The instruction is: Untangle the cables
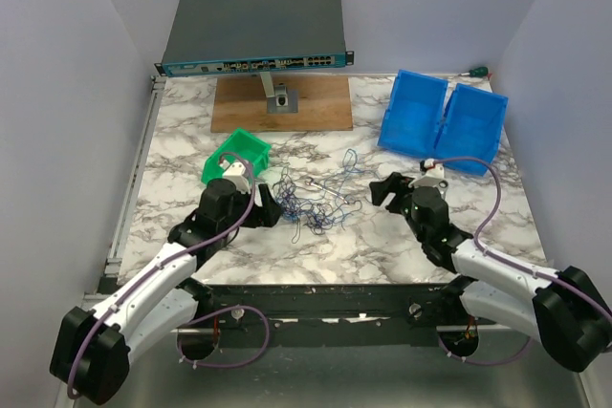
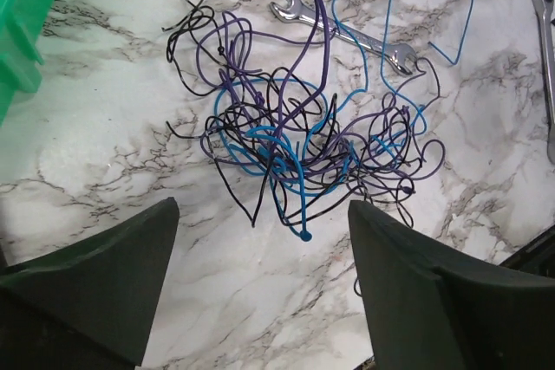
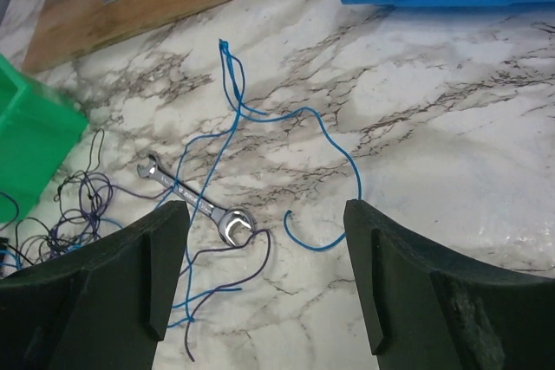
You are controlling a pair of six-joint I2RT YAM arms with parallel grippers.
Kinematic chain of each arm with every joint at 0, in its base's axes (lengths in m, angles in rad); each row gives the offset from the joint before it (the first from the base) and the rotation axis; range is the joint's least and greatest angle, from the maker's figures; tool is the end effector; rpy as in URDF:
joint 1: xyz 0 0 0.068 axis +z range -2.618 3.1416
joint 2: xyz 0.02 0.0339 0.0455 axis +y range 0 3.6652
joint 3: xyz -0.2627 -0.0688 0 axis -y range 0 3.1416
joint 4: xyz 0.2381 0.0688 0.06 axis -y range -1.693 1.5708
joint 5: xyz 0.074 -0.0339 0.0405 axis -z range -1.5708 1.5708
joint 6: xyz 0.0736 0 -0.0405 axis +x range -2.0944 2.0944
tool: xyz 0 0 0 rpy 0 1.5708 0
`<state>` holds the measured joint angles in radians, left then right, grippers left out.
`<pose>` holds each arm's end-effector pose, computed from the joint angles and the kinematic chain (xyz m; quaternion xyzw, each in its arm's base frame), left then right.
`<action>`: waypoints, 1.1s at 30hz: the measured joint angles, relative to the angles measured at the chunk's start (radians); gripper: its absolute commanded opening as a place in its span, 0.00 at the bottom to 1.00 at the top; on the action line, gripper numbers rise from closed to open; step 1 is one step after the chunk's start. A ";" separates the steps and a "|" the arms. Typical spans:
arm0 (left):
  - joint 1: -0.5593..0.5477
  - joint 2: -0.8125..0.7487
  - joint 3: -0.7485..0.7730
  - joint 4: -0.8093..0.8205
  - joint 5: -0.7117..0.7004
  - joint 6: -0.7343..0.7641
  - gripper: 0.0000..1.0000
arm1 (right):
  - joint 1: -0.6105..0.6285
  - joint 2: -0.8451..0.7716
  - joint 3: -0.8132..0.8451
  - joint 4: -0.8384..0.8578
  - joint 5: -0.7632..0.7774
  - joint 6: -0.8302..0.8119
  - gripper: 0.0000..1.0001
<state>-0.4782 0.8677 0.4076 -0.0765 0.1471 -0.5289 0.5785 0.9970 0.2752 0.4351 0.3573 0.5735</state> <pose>0.1871 -0.1091 0.1869 0.0143 0.8676 -0.2939 0.4010 0.2091 0.1058 0.1814 0.1044 0.7884 0.2016 0.5717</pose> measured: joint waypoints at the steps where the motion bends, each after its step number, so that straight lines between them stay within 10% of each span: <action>1: 0.000 -0.019 0.001 -0.011 -0.006 0.001 0.92 | 0.000 0.011 0.000 0.003 -0.013 -0.007 0.84; 17: -0.113 -0.077 0.077 -0.019 -0.154 0.081 0.94 | 0.000 0.522 0.465 -0.274 0.024 0.000 0.89; 26: -0.135 -0.095 0.040 0.099 -0.158 0.156 0.93 | 0.000 0.717 0.604 -0.329 0.060 -0.026 0.63; 33: -0.139 -0.113 -0.042 0.191 -0.158 0.185 0.92 | 0.000 0.810 0.655 -0.312 0.047 -0.064 0.01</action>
<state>-0.6170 0.7547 0.3660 0.1143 -0.0105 -0.3439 0.5781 1.8072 0.9298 0.1230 0.4038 0.5098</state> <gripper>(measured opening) 0.927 0.168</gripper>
